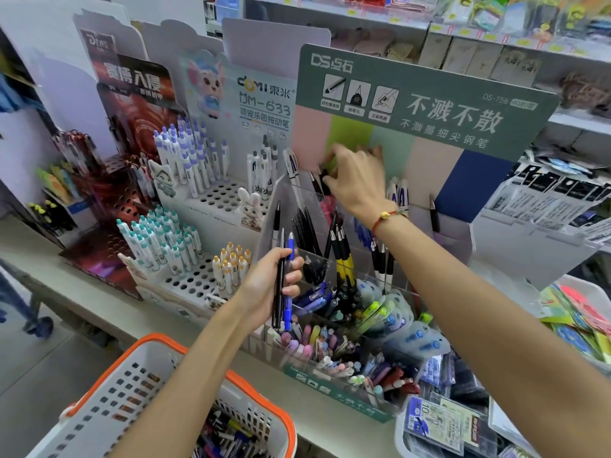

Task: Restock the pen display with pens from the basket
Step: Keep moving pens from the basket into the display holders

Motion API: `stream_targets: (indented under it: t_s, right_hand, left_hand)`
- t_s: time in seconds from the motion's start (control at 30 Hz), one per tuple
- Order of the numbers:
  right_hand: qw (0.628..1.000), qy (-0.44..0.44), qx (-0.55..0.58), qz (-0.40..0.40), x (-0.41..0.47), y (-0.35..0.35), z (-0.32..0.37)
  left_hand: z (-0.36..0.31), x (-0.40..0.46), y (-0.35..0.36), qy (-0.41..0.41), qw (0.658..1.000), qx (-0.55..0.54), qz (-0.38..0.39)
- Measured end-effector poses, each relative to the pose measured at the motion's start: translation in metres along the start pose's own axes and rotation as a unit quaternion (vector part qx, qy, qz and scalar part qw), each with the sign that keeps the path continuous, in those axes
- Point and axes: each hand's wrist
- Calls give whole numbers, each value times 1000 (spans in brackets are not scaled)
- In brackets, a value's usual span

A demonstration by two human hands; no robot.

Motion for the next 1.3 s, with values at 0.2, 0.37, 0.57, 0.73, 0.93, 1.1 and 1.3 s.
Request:
stream_targets:
  t_s: [0.2, 0.37, 0.57, 0.73, 0.93, 1.1, 1.3]
  right_hand:
    - [990, 10, 121, -77, -29, -2, 1]
    - [973, 23, 170, -157, -74, -24, 7]
    - [939, 170, 279, 109, -103, -42, -5]
    - [917, 216, 322, 97, -117, -57, -28]
    - [867, 253, 424, 73, -115, -66, -41]
    - [834, 295, 454, -106, -78, -84, -67]
    - [904, 179, 336, -195, -50, -74, -68]
  left_hand:
    - [-1, -6, 5, 33, 999, 30, 4]
    - [2, -5, 13, 48, 998, 40, 10]
    - [15, -1, 40, 54, 994, 86, 35]
    - [23, -2, 63, 77, 985, 148, 53]
    - [20, -6, 71, 67, 977, 194, 65]
    - [13, -5, 47, 67, 970, 232, 16]
    - [18, -3, 37, 92, 964, 251, 6]
Point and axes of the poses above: each hand's wrist, its own x-axis towards the middle knuckle, its own y-axis out of the palm, z = x × y, and after that the axes turned 8 degrees about -z, right-handed
